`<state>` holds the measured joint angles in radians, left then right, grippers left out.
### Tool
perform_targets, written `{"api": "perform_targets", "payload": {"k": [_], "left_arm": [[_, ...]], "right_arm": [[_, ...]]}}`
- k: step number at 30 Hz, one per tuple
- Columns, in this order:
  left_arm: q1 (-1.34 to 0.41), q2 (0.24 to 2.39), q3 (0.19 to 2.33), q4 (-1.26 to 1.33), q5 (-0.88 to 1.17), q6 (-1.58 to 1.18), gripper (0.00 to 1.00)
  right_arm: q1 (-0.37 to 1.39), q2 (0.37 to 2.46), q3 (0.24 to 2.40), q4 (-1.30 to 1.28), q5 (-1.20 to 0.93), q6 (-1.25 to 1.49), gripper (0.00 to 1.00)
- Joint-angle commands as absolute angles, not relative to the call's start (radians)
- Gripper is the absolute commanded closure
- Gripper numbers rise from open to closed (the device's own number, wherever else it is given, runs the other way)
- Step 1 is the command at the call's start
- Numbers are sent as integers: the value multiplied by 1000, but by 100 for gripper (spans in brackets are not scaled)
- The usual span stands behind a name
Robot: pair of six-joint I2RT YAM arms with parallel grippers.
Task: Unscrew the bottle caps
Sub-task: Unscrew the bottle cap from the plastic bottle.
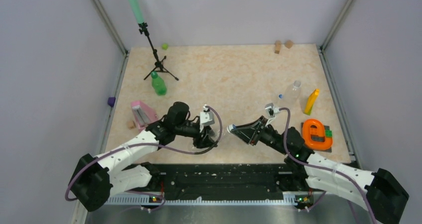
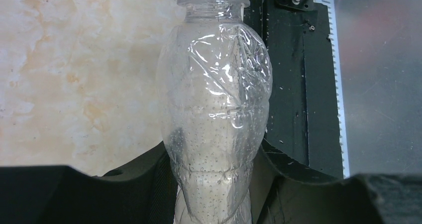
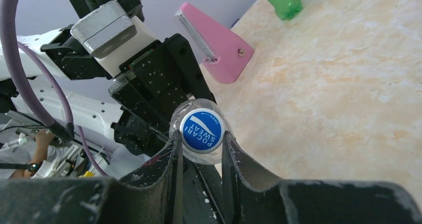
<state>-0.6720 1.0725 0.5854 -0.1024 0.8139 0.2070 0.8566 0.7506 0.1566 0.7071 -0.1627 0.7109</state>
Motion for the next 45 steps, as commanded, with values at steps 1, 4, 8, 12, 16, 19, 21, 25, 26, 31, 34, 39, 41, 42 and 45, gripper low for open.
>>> {"api": "perform_targets", "payload": {"k": [1,4,8,12,16,19,21,25,26,31,34,39,41,42,45], "left_arm": [[-656,1023,604,-75,793,174,100],[-655,1007,604,-76,820,177,100],[-654,1006,604,-62,857,178,100],[-653,1043,619,-83,890,189,100],[-654,1088,642,-116,935,209,100],[-654,1110,661,-149,962,230,100],[-653,1120,671,-165,979,243,100],[-654,1133,689,-197,1037,264,100],[-654,1134,693,-200,1049,268,100],[-652,1142,709,-230,1093,293,100],[-652,1151,718,-236,1143,300,100],[-649,1166,745,-273,1230,336,100],[-648,1171,754,-284,1266,352,100],[-647,1173,758,-294,1276,359,100],[-644,1185,772,-330,1285,387,100]], "right_arm": [[856,697,141,663,-118,686,100],[857,660,116,685,-162,657,100],[856,607,110,624,-163,631,100],[857,561,99,627,-217,585,100],[857,550,111,606,-196,554,100],[856,557,115,630,-192,543,100],[856,560,126,633,-191,528,100],[857,557,146,649,-214,465,100],[856,558,156,638,-216,442,100],[857,556,201,573,-234,340,100],[856,558,224,558,-293,275,100],[855,587,260,514,-388,172,100],[853,601,270,504,-428,123,100],[852,608,276,495,-438,99,100],[848,638,295,473,-437,49,100]]}}
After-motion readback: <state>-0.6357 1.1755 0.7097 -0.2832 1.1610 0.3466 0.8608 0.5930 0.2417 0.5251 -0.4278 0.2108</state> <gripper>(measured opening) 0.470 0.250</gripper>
